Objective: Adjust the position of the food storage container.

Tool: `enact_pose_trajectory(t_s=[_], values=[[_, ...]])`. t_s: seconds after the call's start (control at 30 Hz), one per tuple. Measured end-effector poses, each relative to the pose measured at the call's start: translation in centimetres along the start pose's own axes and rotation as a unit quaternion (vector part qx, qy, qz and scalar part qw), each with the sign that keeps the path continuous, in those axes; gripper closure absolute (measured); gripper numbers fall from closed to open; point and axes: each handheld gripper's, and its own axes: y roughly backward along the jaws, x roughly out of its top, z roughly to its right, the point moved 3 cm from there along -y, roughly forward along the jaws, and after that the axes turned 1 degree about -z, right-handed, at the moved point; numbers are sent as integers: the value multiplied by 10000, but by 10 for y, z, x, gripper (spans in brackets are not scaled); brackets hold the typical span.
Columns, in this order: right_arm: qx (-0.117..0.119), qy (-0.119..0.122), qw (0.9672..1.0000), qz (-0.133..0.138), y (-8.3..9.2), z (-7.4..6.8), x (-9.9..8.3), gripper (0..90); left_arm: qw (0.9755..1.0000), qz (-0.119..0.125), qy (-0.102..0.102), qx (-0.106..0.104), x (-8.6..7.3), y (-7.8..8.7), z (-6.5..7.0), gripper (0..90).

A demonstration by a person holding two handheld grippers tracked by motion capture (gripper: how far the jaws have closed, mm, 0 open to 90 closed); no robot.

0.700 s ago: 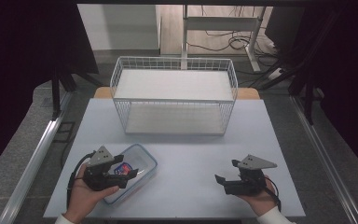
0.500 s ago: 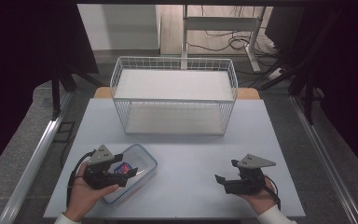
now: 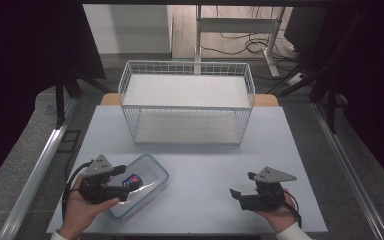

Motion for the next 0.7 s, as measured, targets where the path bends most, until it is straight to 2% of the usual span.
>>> enact_pose_trajectory(t_s=[0.1,0.33,0.4,0.47,0.53,0.7], values=[[-28,-4,10000,-31,-3,2,-1,159,9999,-54,-111,-39,2,2,2,275],[10,-44,10000,-38,-3,4,-2,167,9995,-158,-144,-251,3,1,15,279],[16,-33,10000,-8,-2,3,-1,170,9985,-348,-203,-380,3,-1,24,298],[24,-24,10000,-5,-2,3,-2,171,9980,-402,-201,-439,2,-2,27,309],[33,-9,10000,-16,-3,3,-2,171,9963,-581,-268,-580,-2,-5,36,329],[30,18,10000,-26,-3,2,-2,171,9927,-910,-457,-641,-10,-13,46,392]])
